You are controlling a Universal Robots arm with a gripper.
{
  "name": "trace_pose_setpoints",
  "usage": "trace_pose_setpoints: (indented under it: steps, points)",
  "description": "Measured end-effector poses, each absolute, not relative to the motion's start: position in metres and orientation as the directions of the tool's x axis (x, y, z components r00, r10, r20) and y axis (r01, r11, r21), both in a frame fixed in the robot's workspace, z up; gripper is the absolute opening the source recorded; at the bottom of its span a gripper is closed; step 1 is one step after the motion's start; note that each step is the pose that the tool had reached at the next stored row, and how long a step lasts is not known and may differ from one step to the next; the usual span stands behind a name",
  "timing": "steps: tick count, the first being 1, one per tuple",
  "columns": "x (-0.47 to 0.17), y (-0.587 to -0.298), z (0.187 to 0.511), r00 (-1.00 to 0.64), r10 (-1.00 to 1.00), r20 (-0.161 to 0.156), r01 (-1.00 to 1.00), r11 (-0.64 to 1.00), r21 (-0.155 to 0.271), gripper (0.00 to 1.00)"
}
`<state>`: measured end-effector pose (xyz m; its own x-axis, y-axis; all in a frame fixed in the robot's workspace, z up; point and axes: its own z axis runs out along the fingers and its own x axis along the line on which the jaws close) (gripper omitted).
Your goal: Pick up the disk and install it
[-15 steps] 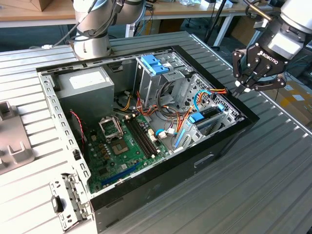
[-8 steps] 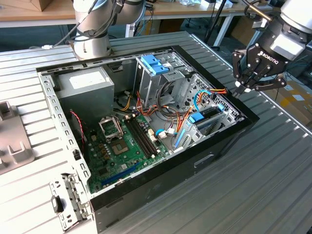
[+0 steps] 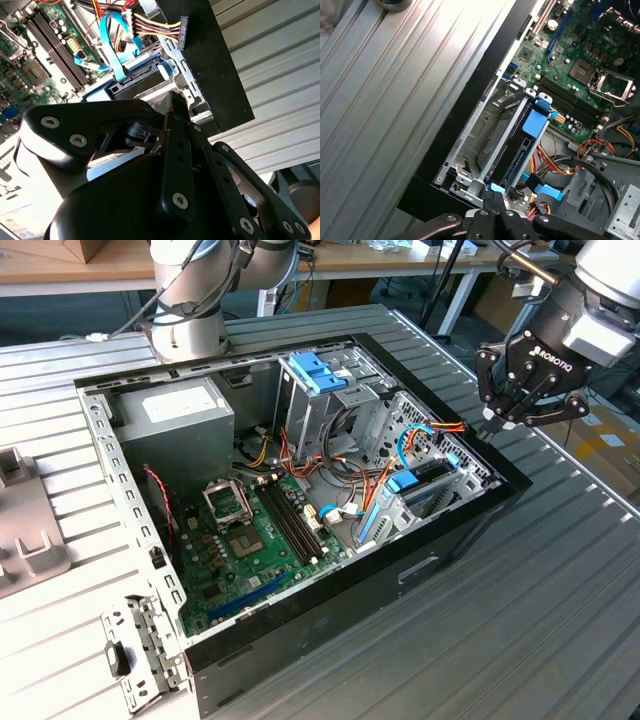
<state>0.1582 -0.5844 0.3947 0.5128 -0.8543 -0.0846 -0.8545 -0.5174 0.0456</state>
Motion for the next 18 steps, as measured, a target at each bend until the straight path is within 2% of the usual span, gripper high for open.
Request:
trace_pose_setpoints:
  steps: [18]
  points:
    - [0.1582,-0.5844,0.3947,0.68,-0.728,-0.085,-0.727,-0.685,0.046,0.11]
